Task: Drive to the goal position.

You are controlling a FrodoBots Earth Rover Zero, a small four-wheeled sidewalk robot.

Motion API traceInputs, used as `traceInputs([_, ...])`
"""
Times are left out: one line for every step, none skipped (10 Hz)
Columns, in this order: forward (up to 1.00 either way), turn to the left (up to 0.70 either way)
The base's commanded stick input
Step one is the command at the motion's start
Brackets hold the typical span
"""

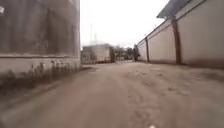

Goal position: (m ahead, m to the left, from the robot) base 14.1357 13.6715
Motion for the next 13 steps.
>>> traceInputs([0.7, 0.0])
traceInputs([0.7, 0.0])
traceInputs([0.7, 0.0])
traceInputs([0.7, 0.0])
traceInputs([0.7, 0.0])
traceInputs([0.7, 0.0])
traceInputs([0.7, 0.0])
traceInputs([0.7, 0.0])
traceInputs([0.7, 0.0])
traceInputs([0.7, 0.0])
traceInputs([0.7, 0.0])
traceInputs([0.7, 0.0])
traceInputs([0.7, 0.0])
